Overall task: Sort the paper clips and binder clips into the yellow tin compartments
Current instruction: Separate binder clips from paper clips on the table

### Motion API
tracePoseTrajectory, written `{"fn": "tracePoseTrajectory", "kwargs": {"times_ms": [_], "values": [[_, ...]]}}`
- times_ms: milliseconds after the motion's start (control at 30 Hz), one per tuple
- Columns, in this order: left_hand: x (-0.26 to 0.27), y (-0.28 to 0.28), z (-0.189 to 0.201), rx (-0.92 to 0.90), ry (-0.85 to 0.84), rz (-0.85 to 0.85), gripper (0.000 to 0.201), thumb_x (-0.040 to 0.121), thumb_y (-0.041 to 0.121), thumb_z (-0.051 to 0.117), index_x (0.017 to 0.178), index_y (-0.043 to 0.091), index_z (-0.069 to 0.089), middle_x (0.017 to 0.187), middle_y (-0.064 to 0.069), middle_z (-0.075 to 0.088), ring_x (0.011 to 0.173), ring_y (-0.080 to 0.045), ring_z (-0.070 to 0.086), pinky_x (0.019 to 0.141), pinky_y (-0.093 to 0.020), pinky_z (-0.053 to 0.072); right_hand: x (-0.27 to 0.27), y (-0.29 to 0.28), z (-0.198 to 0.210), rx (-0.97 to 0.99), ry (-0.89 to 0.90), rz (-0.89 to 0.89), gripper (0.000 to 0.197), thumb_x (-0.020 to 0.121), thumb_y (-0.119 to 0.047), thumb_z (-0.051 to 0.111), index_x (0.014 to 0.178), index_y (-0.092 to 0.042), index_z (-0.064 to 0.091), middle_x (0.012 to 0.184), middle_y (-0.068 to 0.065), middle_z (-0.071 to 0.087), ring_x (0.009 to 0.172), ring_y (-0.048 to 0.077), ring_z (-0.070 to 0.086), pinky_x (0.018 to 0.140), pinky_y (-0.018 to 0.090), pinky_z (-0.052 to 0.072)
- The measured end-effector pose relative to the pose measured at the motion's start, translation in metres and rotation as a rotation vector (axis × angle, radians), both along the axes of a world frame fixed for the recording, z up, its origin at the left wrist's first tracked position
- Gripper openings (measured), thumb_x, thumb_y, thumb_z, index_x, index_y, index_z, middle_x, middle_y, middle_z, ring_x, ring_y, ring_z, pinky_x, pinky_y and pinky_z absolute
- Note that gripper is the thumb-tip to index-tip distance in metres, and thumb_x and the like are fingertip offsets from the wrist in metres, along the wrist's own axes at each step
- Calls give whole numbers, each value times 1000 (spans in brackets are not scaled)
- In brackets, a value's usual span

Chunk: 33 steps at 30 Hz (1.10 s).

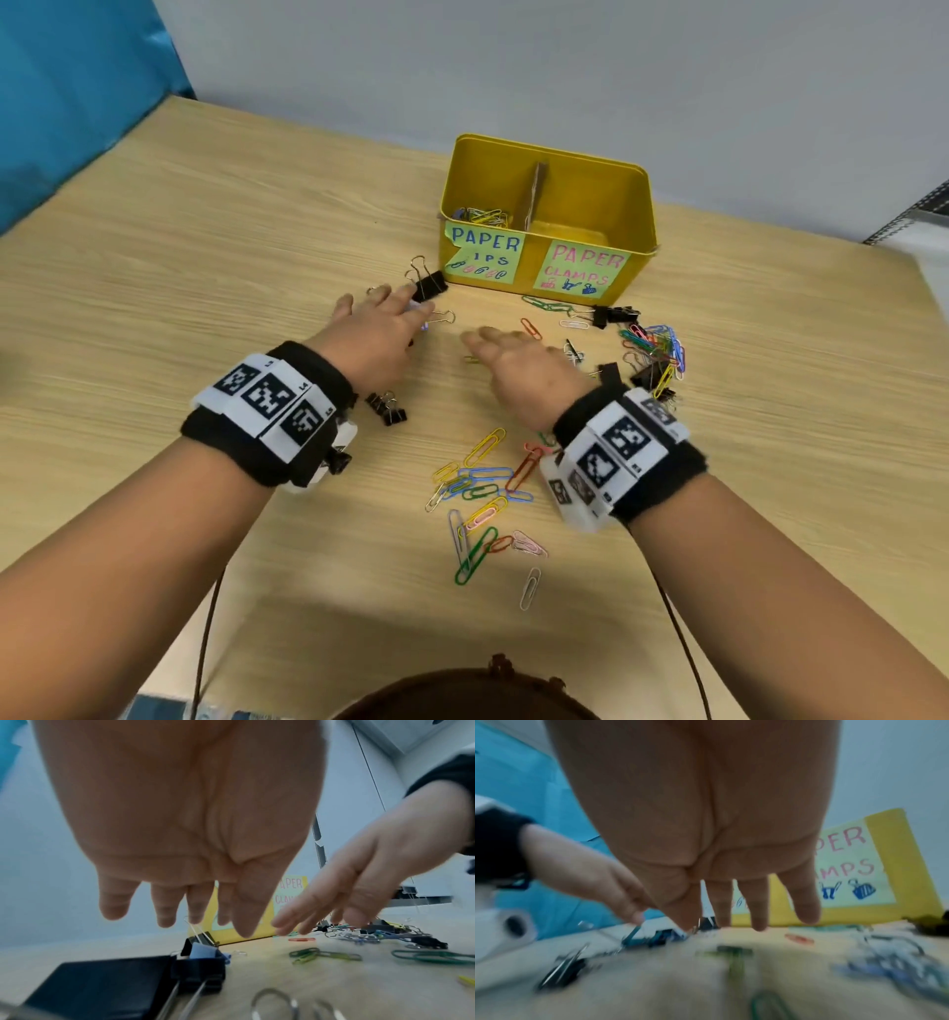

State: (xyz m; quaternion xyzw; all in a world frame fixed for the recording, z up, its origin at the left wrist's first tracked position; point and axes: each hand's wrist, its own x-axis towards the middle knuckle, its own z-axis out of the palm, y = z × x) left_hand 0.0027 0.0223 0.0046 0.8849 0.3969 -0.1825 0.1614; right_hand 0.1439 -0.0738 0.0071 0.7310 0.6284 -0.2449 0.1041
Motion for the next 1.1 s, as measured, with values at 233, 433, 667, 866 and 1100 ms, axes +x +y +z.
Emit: {"fn": "tracePoseTrajectory", "kwargs": {"times_ms": [233, 433, 667, 866, 1100], "values": [[21, -37, -8, -181, -39, -255, 61, 94, 8, 36, 149, 8, 11, 160, -13, 3, 148, -27, 5, 121, -39, 12, 9, -29, 21, -211, 191, 64, 45, 99, -31, 35, 140, -14, 42, 147, 10, 42, 136, 27, 38, 110, 36, 31], [32, -83, -12, -250, -1, -493, 57, 96, 13, 37, 148, 2, 17, 159, -15, 7, 147, -25, 7, 117, -26, 5, 54, 2, 27, 109, 125, -295, 50, 99, -17, 36, 148, -13, 26, 155, 10, 30, 142, 24, 30, 116, 31, 24], [30, -33, 0, 34, -130, -76, 50, 88, 5, 41, 139, 9, 39, 138, -14, 46, 128, -31, 44, 109, -46, 37, 30, -10, 0, -144, 48, 20, 42, 95, -13, 34, 135, -7, 45, 151, 13, 34, 130, 33, 44, 108, 45, 39], [5, -7, 10, 168, 153, 121, 47, 93, 20, 35, 139, 11, 35, 146, -11, 40, 135, -30, 35, 113, -59, 20, 15, -3, 0, 108, 123, -62, 55, 89, 0, 36, 137, -24, 45, 146, 3, 47, 133, 25, 45, 112, 46, 35], [-14, -16, -6, -4, 180, 78, 68, 93, 16, 35, 150, 13, -2, 161, -1, -8, 148, -24, -6, 114, -61, 1, -24, 46, -7, 17, 44, 83, 76, 87, 8, 29, 150, -29, 8, 161, -10, 3, 147, 30, 11, 117, 54, 19]]}}
